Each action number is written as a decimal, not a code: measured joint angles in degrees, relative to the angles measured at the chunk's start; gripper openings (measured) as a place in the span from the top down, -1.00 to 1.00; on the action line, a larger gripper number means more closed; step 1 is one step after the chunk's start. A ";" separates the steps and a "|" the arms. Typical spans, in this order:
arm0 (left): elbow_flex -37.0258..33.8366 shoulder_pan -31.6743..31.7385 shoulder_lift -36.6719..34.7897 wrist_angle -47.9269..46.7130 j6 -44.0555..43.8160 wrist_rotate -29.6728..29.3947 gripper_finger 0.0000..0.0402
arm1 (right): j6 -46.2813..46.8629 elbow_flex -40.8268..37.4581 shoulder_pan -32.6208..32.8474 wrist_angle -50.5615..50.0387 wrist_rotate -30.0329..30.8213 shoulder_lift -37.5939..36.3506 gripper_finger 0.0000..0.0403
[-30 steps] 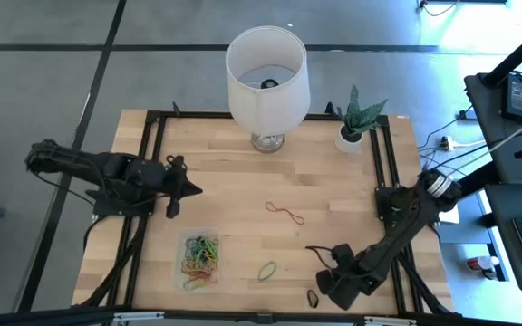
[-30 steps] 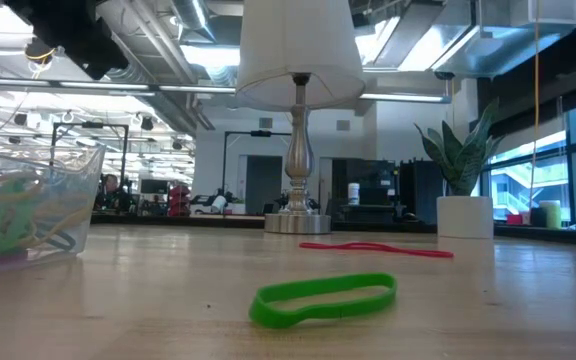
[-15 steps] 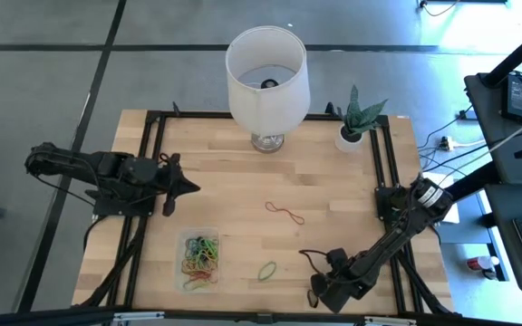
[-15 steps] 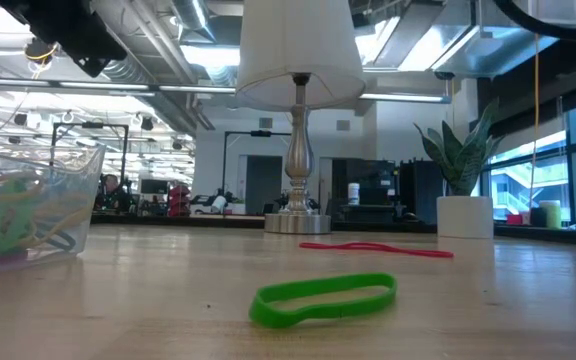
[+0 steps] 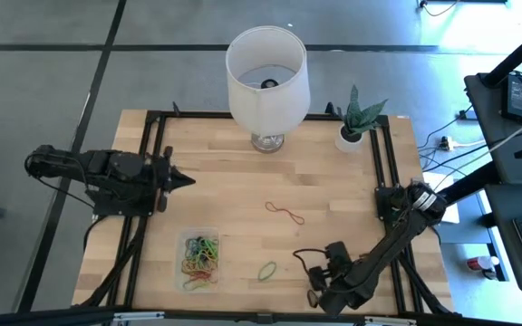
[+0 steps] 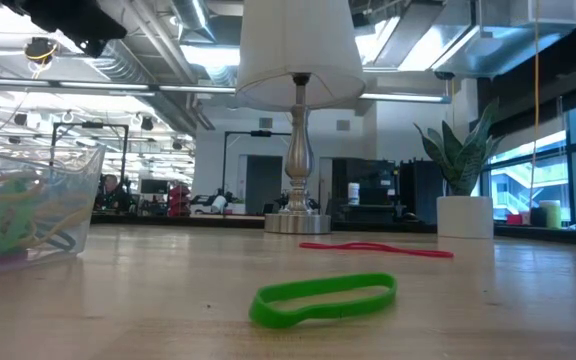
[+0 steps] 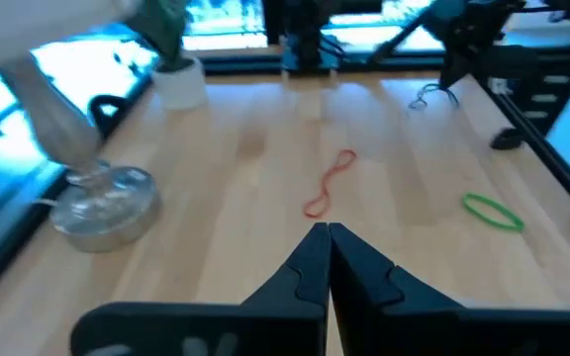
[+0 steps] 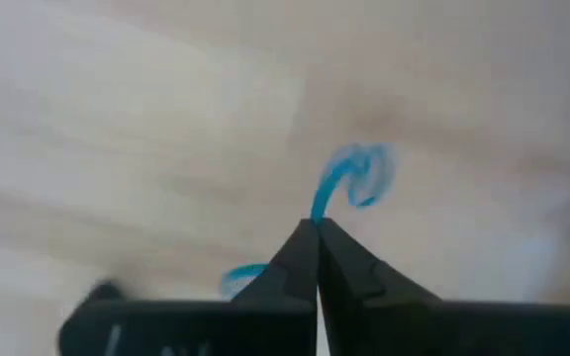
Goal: Pick and place rubber bands into bin
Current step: Put the large blue rubber band into the transparent bin
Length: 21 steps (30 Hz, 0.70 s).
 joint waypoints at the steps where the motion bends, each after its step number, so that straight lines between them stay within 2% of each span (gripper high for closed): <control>1: 0.00 0.01 -1.14 -0.56 0.22 -0.87 0.99 | -1.22 1.72 -0.38 -2.06 2.26 0.06 0.99; 6: 0.00 0.01 -6.26 -3.74 1.05 -4.49 0.99 | -12.65 11.00 -3.53 -5.43 18.15 -0.06 0.99; 11: 0.00 0.01 -9.32 -4.16 2.21 -4.18 0.99 | -37.08 16.60 -10.23 1.96 26.69 -0.14 1.00; 16: 0.00 0.01 -9.97 -4.31 1.87 -4.28 0.99 | -66.33 16.93 -17.98 22.99 26.48 -0.14 1.00; 21: 0.00 0.01 -9.97 -4.30 -0.08 -4.02 0.99 | -89.94 16.72 -24.53 42.96 17.88 1.78 1.00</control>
